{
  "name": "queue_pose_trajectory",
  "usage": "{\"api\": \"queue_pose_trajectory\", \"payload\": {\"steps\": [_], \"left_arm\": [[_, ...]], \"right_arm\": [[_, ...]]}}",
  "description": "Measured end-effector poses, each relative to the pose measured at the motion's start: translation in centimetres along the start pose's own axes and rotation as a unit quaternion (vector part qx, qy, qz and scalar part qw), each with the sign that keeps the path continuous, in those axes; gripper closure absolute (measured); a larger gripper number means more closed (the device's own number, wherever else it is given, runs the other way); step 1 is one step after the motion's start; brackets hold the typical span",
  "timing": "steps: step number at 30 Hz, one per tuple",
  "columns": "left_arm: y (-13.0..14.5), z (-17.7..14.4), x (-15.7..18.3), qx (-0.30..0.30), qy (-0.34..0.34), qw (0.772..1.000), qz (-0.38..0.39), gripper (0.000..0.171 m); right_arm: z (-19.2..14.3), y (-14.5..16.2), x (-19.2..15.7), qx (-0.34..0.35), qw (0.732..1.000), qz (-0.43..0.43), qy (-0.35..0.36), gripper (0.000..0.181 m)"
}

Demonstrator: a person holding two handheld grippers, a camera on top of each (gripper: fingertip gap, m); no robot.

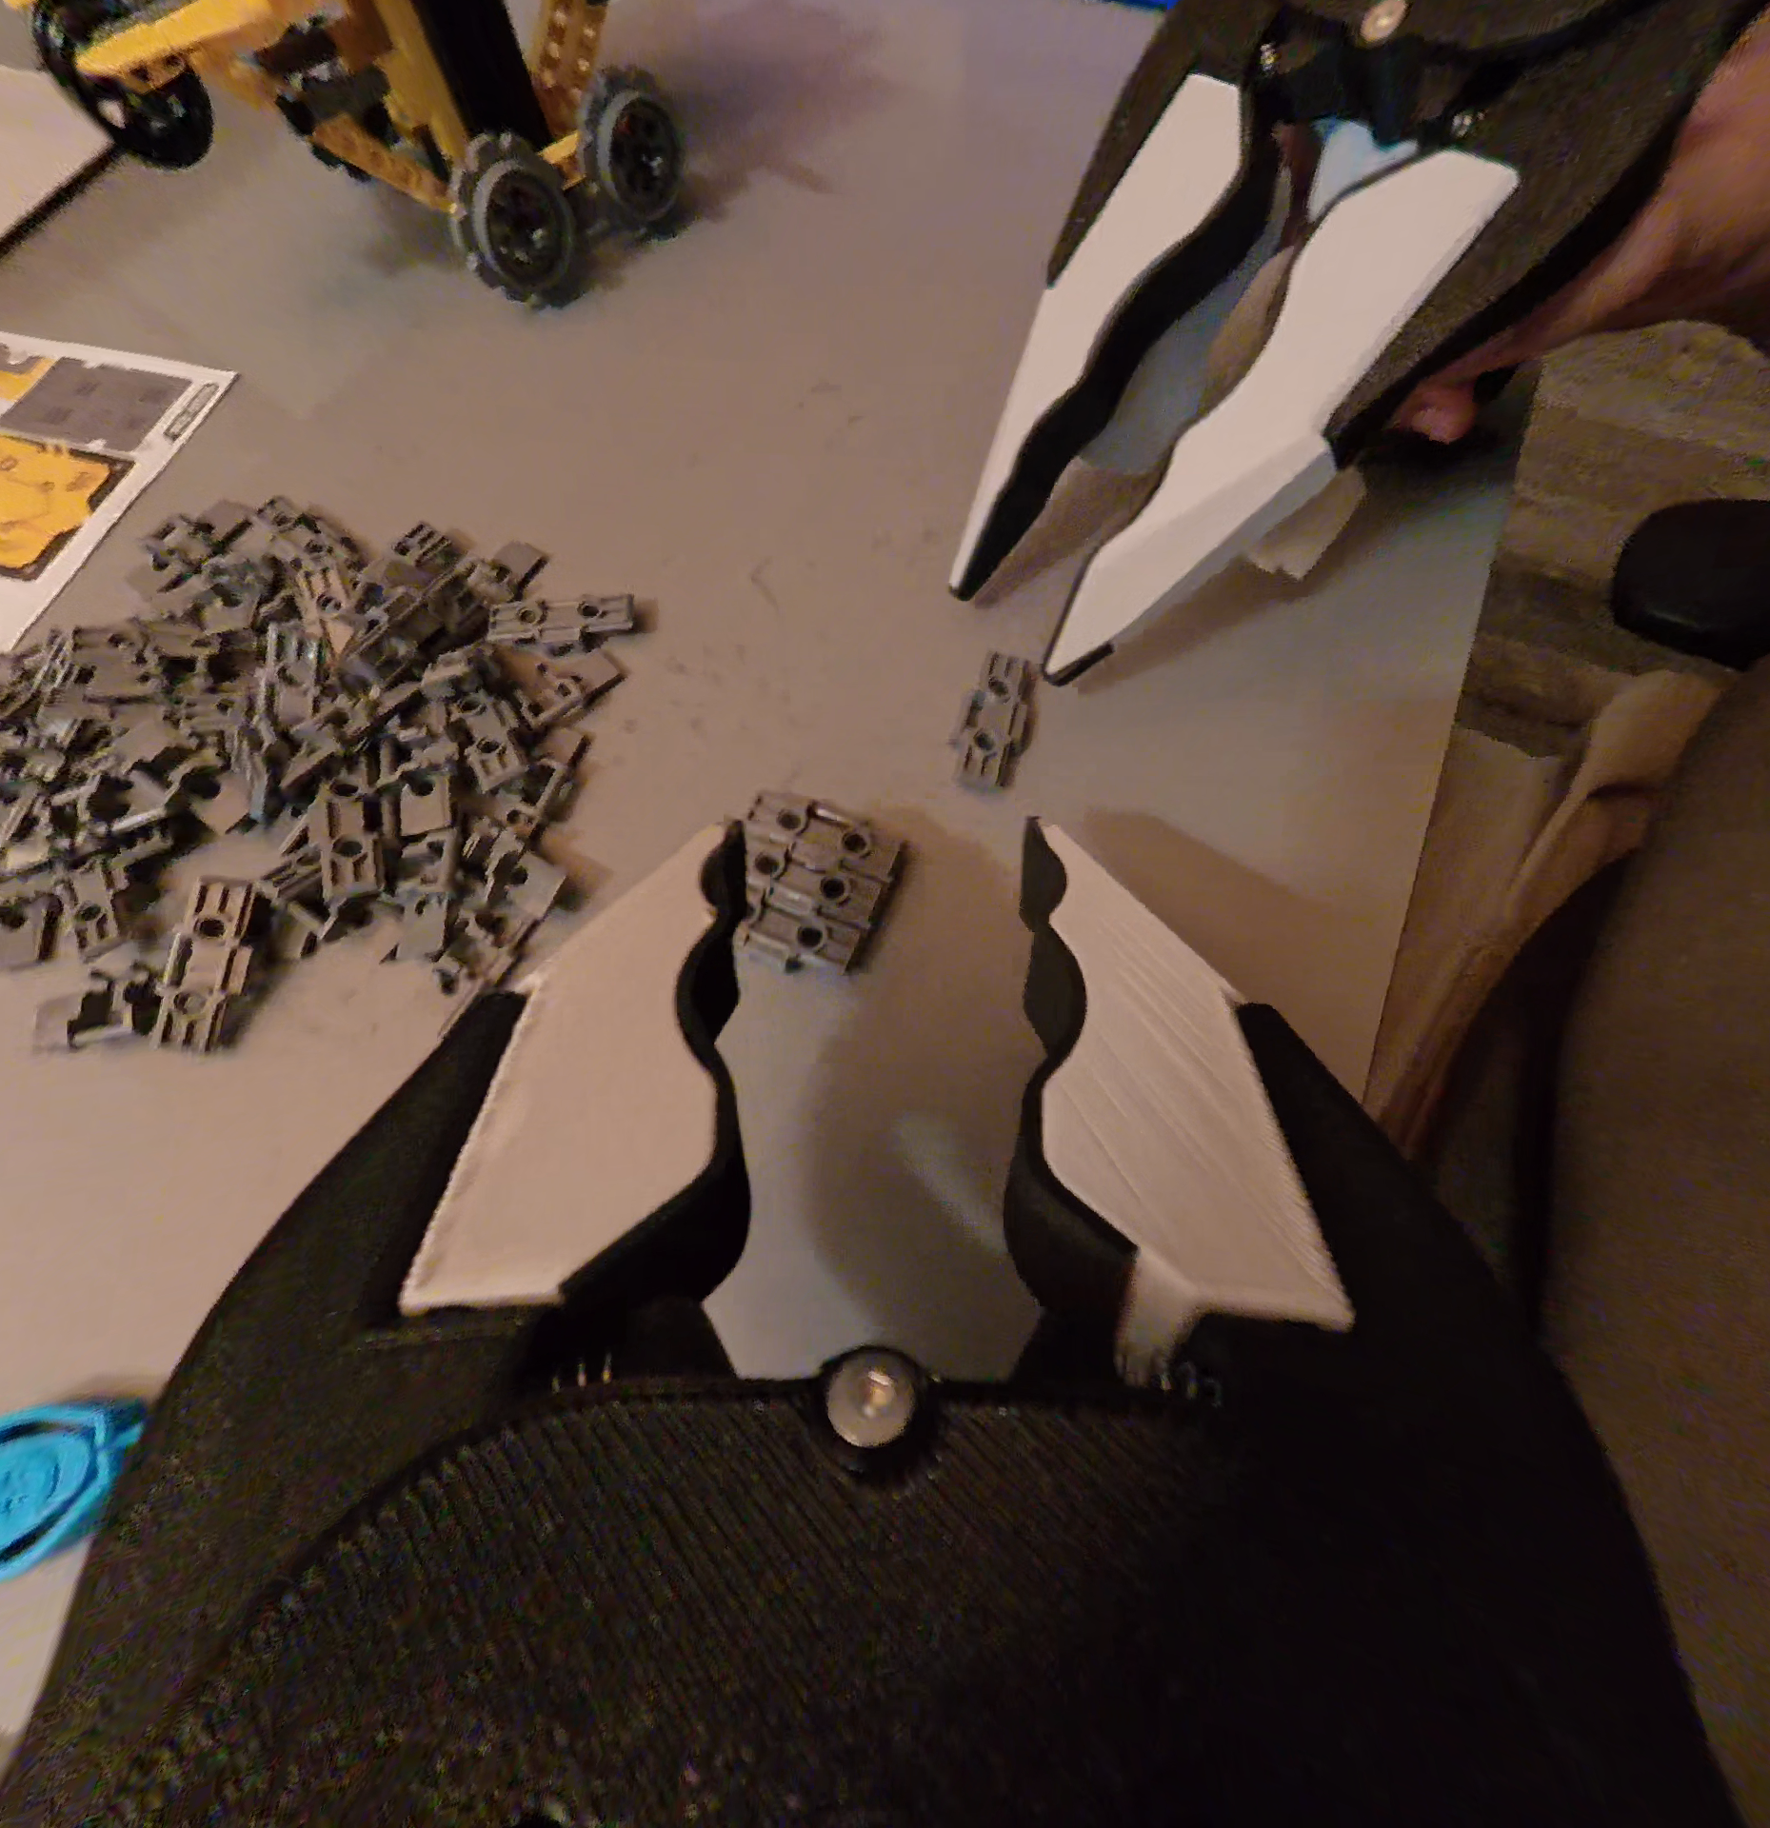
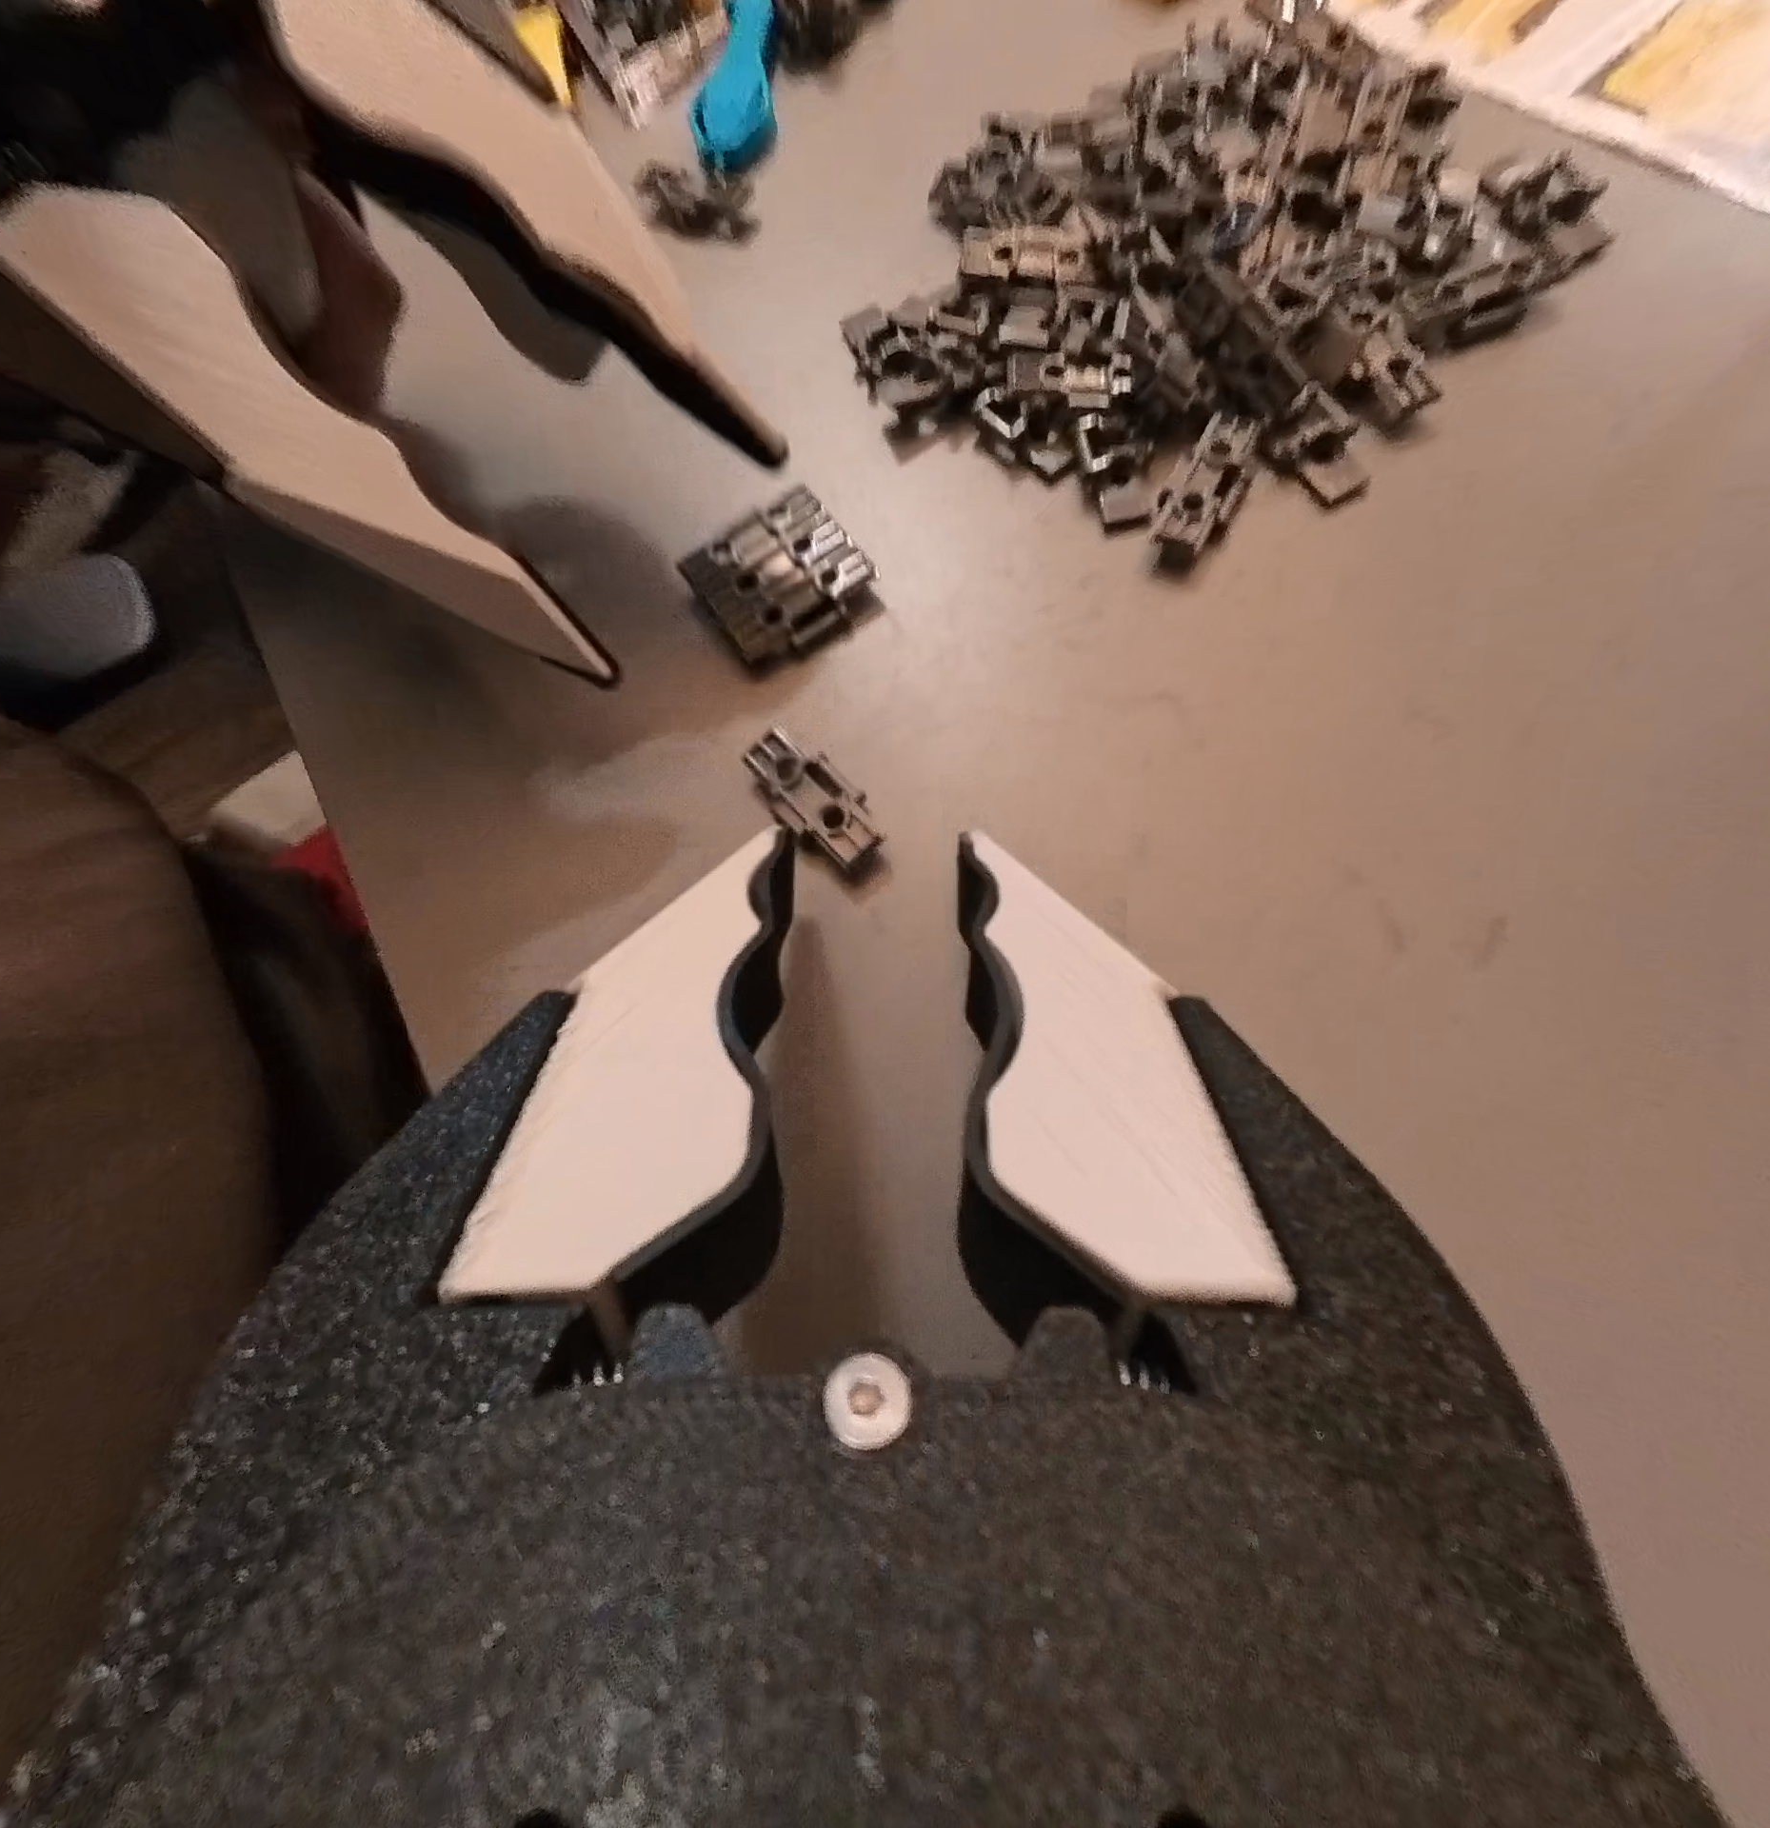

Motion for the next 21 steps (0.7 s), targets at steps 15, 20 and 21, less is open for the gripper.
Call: {"api": "queue_pose_trajectory", "payload": {"steps": [15,20,21], "left_arm": [[0.7,-0.6,-1.4,0.001,-0.025,0.999,-0.035,0.103],[0.9,-0.4,-1.4,-0.010,-0.035,0.999,-0.024,0.103],[1.0,-0.3,-1.4,-0.011,-0.036,0.999,-0.025,0.103]], "right_arm": [[-0.3,1.1,-3.5,-0.038,0.994,-0.089,-0.049,0.151],[0.4,-0.8,-1.2,-0.040,0.996,-0.071,0.040,0.138],[0.6,-1.1,-1.1,-0.039,0.996,-0.061,0.059,0.133]]}}
Point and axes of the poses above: each gripper's, where its closed fingertips meet, z out along the fingers, y out of its underside, x = y × z across the jaws, the point moved 1 cm from there along -z, back along the fingers, and after that the axes turned 9 degrees about z, right-handed, at the moved point
